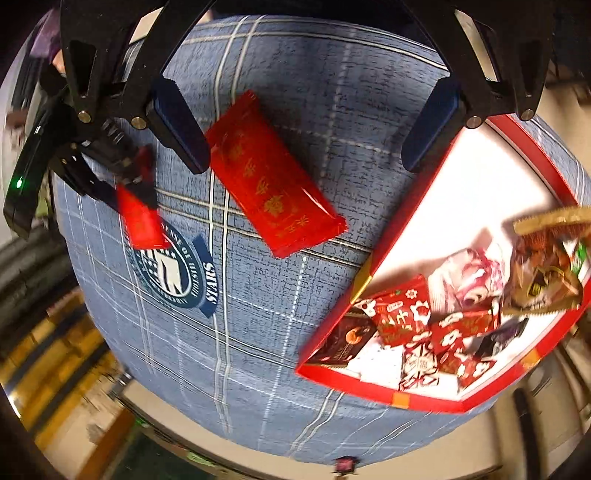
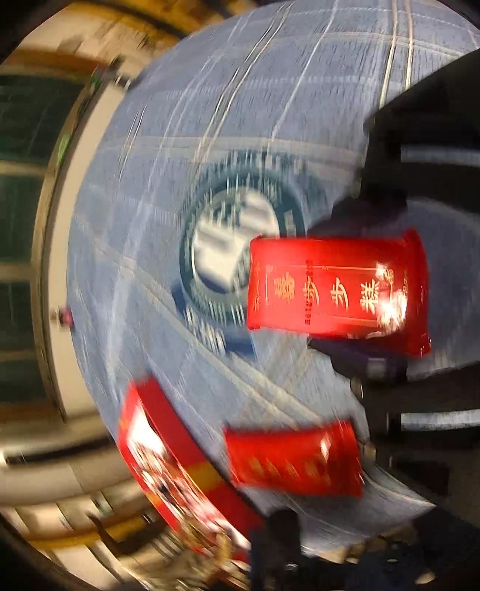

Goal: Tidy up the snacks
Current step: 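Grasp a long red gold-lettered packet with the right tool, then grasp the other long red packet with the left tool while the right tool holds its packet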

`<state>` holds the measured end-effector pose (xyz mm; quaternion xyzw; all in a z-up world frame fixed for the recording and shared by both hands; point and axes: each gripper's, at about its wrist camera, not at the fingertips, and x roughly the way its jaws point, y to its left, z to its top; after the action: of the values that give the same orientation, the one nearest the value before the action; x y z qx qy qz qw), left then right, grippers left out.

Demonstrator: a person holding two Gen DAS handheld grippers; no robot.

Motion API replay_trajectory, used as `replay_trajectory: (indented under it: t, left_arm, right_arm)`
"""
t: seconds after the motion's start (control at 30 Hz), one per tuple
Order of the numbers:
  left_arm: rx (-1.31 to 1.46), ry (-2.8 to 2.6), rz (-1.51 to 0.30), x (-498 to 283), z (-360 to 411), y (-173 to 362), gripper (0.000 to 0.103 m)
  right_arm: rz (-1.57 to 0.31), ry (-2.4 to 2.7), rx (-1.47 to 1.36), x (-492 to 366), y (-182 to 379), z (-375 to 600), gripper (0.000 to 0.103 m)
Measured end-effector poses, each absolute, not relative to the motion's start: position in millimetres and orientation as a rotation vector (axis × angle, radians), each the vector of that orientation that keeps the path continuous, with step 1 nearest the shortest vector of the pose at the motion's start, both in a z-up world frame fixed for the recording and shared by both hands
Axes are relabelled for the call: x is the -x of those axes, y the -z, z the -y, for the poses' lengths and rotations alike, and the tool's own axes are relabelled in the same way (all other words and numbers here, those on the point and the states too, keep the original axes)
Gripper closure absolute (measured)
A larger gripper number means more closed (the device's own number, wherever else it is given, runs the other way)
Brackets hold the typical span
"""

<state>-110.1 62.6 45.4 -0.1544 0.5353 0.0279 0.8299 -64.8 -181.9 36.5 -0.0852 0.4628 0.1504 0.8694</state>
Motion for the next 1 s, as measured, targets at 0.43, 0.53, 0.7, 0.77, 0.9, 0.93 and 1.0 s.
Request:
replay_trajectory:
  t: [0.43, 0.53, 0.7, 0.77, 0.9, 0.93, 1.0]
  left_arm:
    - [-0.091, 0.071, -1.106, 56.9, 22.6, -15.7, 0.0]
    - [-0.107, 0.102, -0.98, 81.2, 14.7, -40.8, 0.0]
    - [-0.096, 0.024, -0.936, 110.9, -13.1, -58.9, 0.0]
    - [-0.098, -0.011, -1.006, 109.7, -19.4, -48.4, 0.0]
    - [-0.122, -0.042, -1.054, 106.6, -9.1, -32.4, 0.0]
    - [-0.13, -0.044, -1.062, 104.8, -4.3, -27.2, 0.0]
    - [-0.138, -0.053, -1.083, 100.7, 1.6, -17.9, 0.0]
  right_arm:
    - [-0.949, -0.191, 0.084, 42.9, -36.7, 217.0, 0.043]
    - [-0.947, -0.185, 0.096, 42.0, -35.8, 214.0, 0.043]
    - [-0.948, -0.195, 0.087, 43.4, -36.0, 213.9, 0.04]
    - [-0.948, -0.195, 0.085, 43.3, -35.9, 214.1, 0.04]
    - [-0.947, -0.195, 0.079, 44.2, -35.6, 215.0, 0.04]
    - [-0.947, -0.195, 0.08, 44.5, -35.7, 214.9, 0.039]
    - [-0.95, -0.202, 0.084, 45.2, -35.2, 213.6, 0.034]
